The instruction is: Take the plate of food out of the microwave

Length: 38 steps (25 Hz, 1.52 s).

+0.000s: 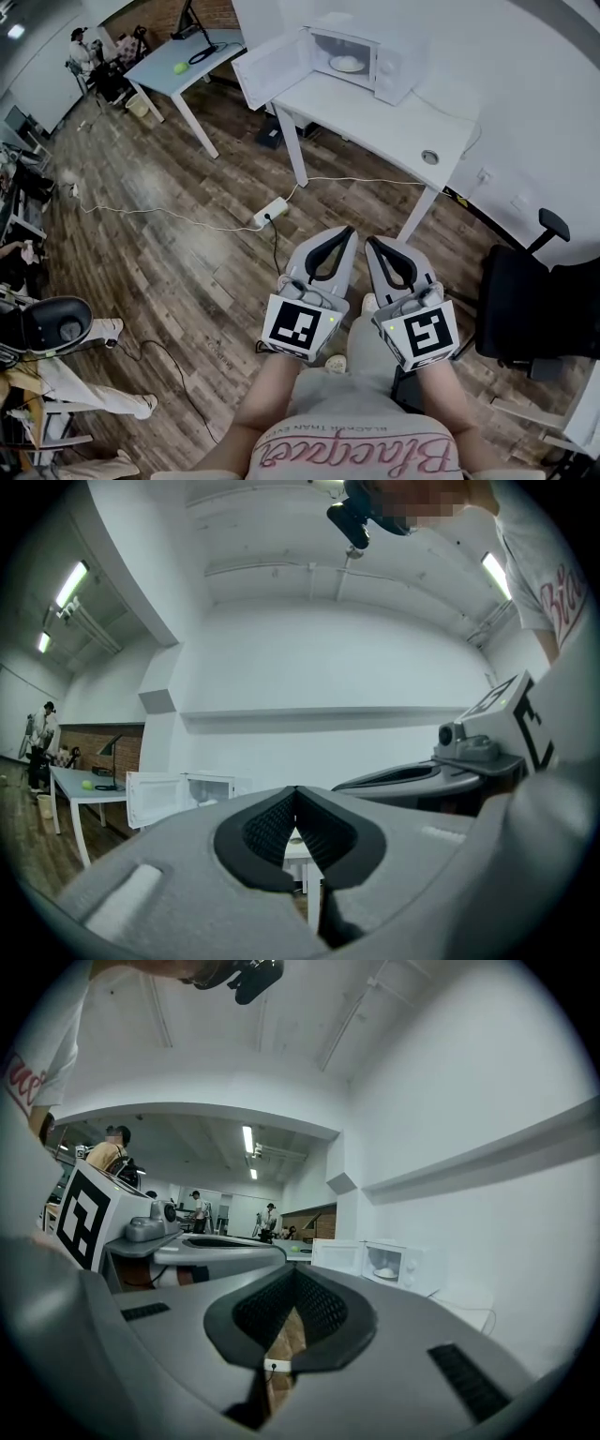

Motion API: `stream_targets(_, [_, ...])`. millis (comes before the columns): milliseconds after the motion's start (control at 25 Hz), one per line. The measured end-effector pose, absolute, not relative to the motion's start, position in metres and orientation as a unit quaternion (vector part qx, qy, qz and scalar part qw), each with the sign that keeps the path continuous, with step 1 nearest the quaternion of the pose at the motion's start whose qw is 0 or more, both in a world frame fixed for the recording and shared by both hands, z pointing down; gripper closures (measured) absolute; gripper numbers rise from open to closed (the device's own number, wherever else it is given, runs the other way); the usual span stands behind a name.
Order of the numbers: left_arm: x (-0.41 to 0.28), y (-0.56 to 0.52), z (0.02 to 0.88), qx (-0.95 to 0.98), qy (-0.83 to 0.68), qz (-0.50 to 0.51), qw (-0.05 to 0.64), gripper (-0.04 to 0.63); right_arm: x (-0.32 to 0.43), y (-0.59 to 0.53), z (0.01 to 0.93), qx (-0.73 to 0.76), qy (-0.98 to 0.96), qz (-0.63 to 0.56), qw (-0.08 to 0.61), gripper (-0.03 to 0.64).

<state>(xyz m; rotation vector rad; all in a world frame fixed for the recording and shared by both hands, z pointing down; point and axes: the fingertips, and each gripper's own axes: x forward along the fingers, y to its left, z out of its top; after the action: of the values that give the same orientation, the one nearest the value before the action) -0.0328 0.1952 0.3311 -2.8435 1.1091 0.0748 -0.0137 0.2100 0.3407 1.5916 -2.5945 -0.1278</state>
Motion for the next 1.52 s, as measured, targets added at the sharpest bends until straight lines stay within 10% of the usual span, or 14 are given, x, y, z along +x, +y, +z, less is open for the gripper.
stream_targets(1520, [0.061,-0.021,0.328,-0.91,0.414,0.003,0.031,0.591,0.075,-0.011,0.332,0.475,-0.879,-0.026,0.039,0.607])
